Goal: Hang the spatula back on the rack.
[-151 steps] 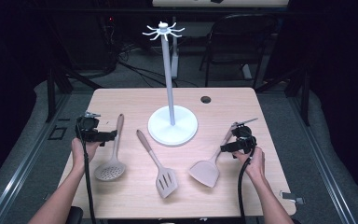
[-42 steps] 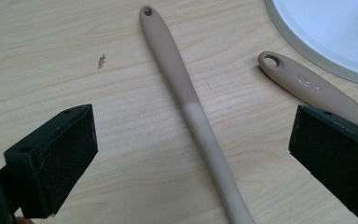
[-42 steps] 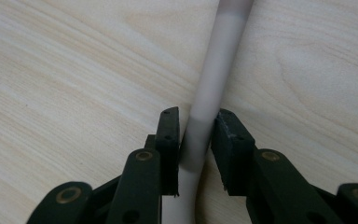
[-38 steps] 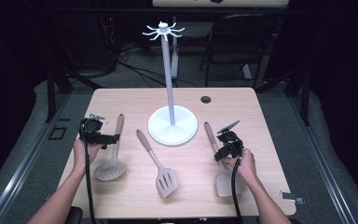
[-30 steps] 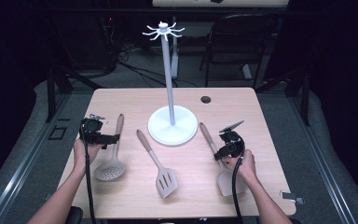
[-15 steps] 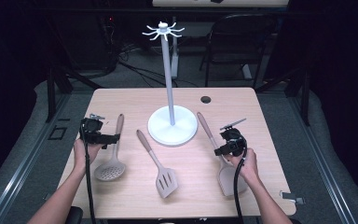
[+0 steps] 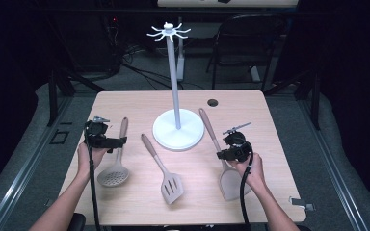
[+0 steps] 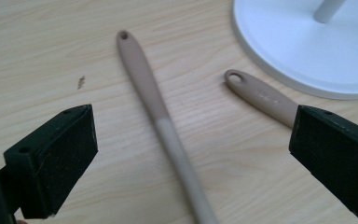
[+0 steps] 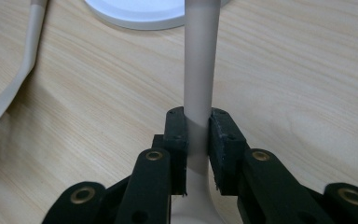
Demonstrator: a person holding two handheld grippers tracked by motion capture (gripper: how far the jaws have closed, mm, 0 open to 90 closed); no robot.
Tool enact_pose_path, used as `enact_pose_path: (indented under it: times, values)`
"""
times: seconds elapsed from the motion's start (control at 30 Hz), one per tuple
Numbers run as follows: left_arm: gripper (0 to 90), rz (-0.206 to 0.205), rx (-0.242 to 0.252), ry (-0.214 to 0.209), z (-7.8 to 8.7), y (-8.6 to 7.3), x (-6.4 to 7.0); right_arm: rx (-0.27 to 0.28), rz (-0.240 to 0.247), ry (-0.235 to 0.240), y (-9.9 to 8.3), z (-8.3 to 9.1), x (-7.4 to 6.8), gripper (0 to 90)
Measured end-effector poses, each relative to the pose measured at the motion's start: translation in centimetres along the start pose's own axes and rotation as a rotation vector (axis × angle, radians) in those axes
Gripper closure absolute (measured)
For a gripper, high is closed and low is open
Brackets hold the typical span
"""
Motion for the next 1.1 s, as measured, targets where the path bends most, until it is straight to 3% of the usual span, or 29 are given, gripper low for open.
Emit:
enact_pose_path:
  times: [0.13,0.27,0.47,0.57,0.83,1.1]
  values:
    - [0.7,-0.017,-0.003,-0.018,-0.2,0.5,1.5,0.022,0.018,0.011,0.1,0.3,-0.3,78.5]
    - [1.0,-0.048,0.015,-0.068,-0.3,1.3,3.4,0.057,0.04,0.018,0.3,0.8,-0.8,78.5]
    - [1.6,-0.136,0.023,-0.129,-1.2,2.6,7.3,0.097,0.057,0.016,0.6,1.5,-1.4,78.5]
    - [1.8,-0.148,0.018,-0.138,-1.6,2.9,8.0,0.104,0.061,0.018,0.7,1.6,-1.6,78.5]
    - [2.4,-0.184,0.016,-0.219,-3.4,3.9,10.5,0.138,0.085,0.026,1.4,1.9,-2.7,78.5]
    - [2.7,-0.199,0.028,-0.262,-4.1,4.7,11.8,0.164,0.104,0.02,2.2,1.8,-3.6,78.5]
Point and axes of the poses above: each handheld gripper's, and its own axes: z roughly backward along the jaws, y roughly out of its top, x roughly to its right, the point moved 1 cm from there along -z, roughly forward along the jaws, and after that the axes turned 14 degrees about -y, right-handed, at the moved point
